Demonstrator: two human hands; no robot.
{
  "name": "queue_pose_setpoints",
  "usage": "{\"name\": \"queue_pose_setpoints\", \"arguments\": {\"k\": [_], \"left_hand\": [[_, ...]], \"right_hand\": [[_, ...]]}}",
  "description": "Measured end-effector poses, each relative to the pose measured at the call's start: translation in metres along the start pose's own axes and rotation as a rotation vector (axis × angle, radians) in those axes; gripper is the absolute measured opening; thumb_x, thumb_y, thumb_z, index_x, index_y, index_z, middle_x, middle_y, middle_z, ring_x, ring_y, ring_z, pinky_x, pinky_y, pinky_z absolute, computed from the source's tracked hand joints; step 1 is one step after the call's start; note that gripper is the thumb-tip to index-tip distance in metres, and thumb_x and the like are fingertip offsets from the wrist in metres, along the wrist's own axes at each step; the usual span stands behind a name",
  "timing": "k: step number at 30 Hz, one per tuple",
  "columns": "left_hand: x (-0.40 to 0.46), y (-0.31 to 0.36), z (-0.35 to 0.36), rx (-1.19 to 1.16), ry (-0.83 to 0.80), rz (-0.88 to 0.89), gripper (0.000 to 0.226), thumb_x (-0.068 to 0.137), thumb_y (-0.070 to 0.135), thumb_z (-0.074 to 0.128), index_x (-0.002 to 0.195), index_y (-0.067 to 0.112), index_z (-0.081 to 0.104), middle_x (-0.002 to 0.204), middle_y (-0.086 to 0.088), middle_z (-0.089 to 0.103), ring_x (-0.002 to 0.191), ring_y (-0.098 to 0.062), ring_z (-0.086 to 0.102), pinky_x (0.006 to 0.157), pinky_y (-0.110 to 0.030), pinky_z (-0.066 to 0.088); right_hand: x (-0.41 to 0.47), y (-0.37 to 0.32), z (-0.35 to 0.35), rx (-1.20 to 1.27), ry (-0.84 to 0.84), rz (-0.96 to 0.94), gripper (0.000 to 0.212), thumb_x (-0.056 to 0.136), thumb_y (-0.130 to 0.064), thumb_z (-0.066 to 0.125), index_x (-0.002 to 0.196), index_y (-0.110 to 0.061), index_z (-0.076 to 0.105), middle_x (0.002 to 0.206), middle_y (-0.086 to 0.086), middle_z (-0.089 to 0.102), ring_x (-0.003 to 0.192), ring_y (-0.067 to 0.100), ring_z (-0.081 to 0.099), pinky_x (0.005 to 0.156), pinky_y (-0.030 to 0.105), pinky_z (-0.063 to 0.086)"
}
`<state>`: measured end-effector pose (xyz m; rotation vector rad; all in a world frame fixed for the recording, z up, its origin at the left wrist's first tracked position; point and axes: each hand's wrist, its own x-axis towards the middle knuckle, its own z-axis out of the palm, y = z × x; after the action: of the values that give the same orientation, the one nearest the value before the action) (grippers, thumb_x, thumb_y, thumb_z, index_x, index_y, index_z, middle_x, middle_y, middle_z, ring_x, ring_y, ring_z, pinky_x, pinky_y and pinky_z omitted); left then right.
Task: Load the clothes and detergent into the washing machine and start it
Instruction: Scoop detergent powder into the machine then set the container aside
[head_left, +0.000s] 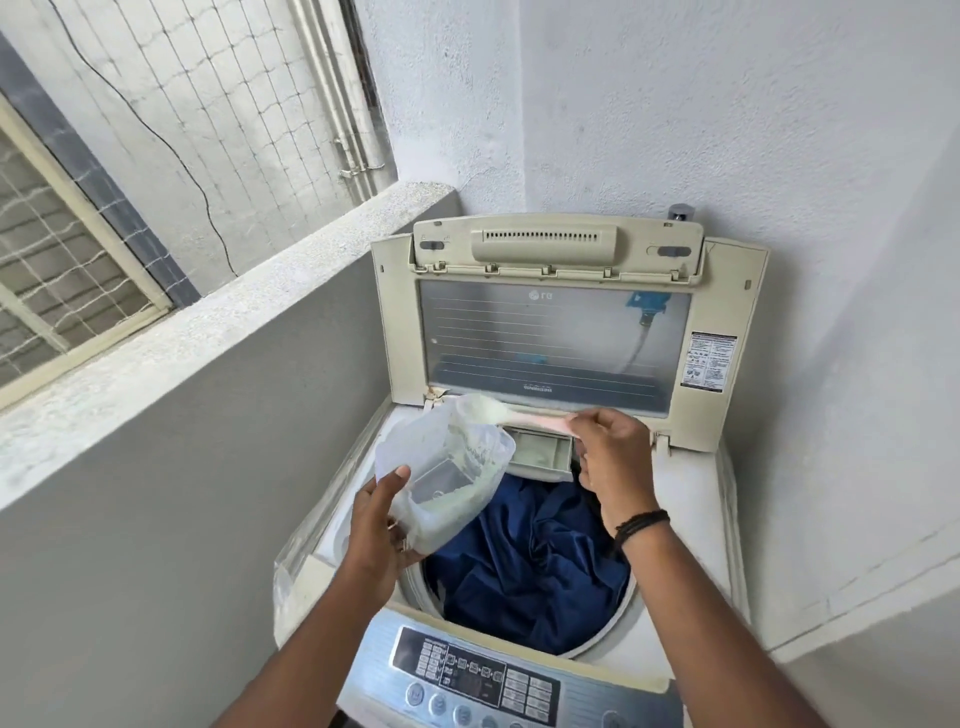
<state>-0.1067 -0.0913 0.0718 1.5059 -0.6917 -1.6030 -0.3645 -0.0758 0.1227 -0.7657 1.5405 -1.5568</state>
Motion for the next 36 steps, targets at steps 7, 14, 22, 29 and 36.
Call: {"name": "queue_pose_setpoints", "arguments": {"k": [7, 14, 22, 29, 36], "left_hand": [[-0.034, 0.014, -0.043, -0.022, 0.058, 0.070, 0.084, 0.052, 0.073, 0.067, 0.124, 0.032, 0.056, 0.128, -0.010, 0.063, 0.101, -0.028, 0.067, 0.070, -0.040, 0.055], [-0.075, 0.046, -0.111, -0.178, 0.223, 0.106, 0.102, 0.043, 0.083, 0.066, 0.129, 0.026, 0.063, 0.127, -0.007, 0.066, 0.100, -0.027, 0.066, 0.066, -0.034, 0.053], [-0.144, 0.103, -0.209, -0.210, 0.378, 0.306, 0.078, 0.057, 0.080, 0.063, 0.124, 0.039, 0.063, 0.122, 0.005, 0.070, 0.100, -0.017, 0.071, 0.068, -0.033, 0.052], [-0.202, 0.150, -0.298, -0.300, 0.472, 0.506, 0.044, 0.085, 0.063, 0.055, 0.112, 0.032, 0.071, 0.097, 0.008, 0.078, 0.079, -0.008, 0.075, 0.060, -0.024, 0.052], [-0.223, 0.162, -0.401, -0.510, 0.661, 0.651, 0.055, 0.076, 0.070, 0.067, 0.119, 0.035, 0.071, 0.123, 0.007, 0.071, 0.115, -0.020, 0.067, 0.101, -0.044, 0.049]], "right_hand": [[-0.021, -0.033, 0.065, -0.602, -0.523, -0.291, 0.009, 0.089, -0.021, 0.064, 0.088, -0.021, 0.073, 0.082, -0.018, 0.070, 0.061, -0.009, 0.055, 0.064, 0.015, 0.039], [-0.042, -0.049, 0.151, -0.746, -0.588, -0.467, 0.030, 0.102, -0.041, 0.044, 0.114, -0.022, 0.064, 0.080, -0.002, 0.065, 0.074, 0.017, 0.061, 0.070, 0.033, 0.049], [-0.123, -0.060, 0.279, -0.516, -0.849, -0.454, 0.044, 0.104, -0.033, 0.046, 0.094, 0.008, 0.059, 0.066, 0.006, 0.046, 0.058, 0.021, 0.051, 0.051, 0.028, 0.044], [-0.211, -0.091, 0.373, -0.313, -0.955, -0.481, 0.042, 0.104, -0.028, 0.049, 0.101, 0.012, 0.061, 0.073, 0.027, 0.056, 0.047, 0.019, 0.054, 0.050, 0.048, 0.052], [-0.297, -0.082, 0.466, -0.272, -1.042, -0.545, 0.046, 0.103, -0.027, 0.048, 0.079, 0.012, 0.052, 0.070, 0.037, 0.053, 0.040, 0.017, 0.052, 0.047, 0.043, 0.049]]}}
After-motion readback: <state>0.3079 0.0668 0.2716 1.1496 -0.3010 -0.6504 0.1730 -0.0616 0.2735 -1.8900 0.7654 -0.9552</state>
